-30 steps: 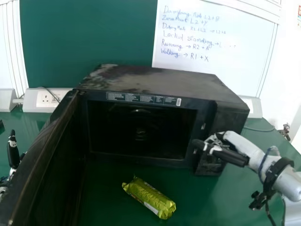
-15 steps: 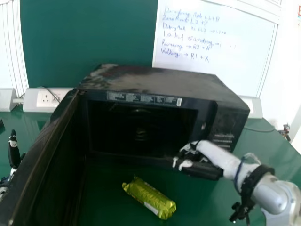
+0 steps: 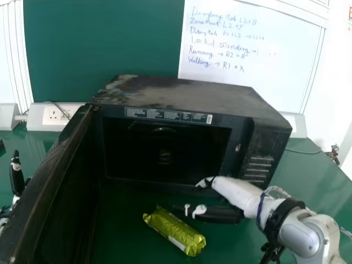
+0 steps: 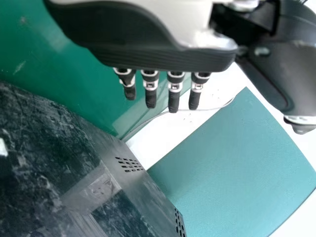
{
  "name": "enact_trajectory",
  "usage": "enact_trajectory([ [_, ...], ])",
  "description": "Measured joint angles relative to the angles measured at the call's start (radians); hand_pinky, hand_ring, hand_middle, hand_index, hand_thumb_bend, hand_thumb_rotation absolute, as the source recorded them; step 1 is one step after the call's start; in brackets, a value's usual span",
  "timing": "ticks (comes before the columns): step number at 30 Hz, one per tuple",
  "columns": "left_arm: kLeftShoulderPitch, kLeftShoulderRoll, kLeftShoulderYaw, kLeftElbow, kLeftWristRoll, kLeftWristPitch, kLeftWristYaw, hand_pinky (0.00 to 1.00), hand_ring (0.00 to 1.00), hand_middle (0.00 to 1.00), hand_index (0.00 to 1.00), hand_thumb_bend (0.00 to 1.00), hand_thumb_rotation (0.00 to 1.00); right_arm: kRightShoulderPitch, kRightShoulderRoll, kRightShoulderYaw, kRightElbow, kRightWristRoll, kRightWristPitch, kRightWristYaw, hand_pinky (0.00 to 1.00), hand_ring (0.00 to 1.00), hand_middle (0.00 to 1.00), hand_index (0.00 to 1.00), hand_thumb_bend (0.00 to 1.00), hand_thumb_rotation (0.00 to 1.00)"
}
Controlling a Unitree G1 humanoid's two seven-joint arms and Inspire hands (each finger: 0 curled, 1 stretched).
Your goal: Put biscuit inside oven
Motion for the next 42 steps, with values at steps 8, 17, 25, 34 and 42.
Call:
enact_trajectory([
  [8, 0.002, -0.001, -0.002, -0.003, 0.001, 0.0, 0.0, 0.68, 0.76, 0.79, 0.76, 0.65, 0.0, -0.03, 0.003, 0.085, -0.023, -0.087, 0.023, 0.047, 0.75, 0.84, 0.87, 0.88, 0.91, 0.22],
  [17, 0.002, -0.007, -0.002, -0.014, -0.003, 0.0, 0.016, 0.69, 0.76, 0.79, 0.77, 0.65, 0.0, -0.053, 0.028, 0.162, -0.026, -0.2, 0.028, 0.125, 0.86, 0.9, 0.91, 0.9, 0.95, 0.2],
  [25, 0.002, -0.011, -0.006, -0.031, -0.004, 0.001, 0.034, 0.68, 0.75, 0.78, 0.76, 0.67, 0.0, -0.075, 0.07, 0.237, -0.027, -0.373, 0.021, 0.236, 0.85, 0.89, 0.9, 0.9, 0.98, 0.2],
  [34, 0.002, -0.017, -0.009, -0.036, -0.006, 0.002, 0.049, 0.68, 0.75, 0.78, 0.75, 0.66, 0.0, -0.054, 0.165, 0.253, 0.006, -0.581, -0.086, 0.353, 0.82, 0.87, 0.88, 0.87, 1.0, 0.25],
  [42, 0.004, -0.017, -0.016, -0.037, -0.006, 0.002, 0.048, 0.68, 0.75, 0.77, 0.75, 0.65, 0.0, 0.024, 0.292, 0.241, 0.062, -0.753, -0.234, 0.437, 0.79, 0.84, 0.85, 0.84, 1.0, 0.26],
])
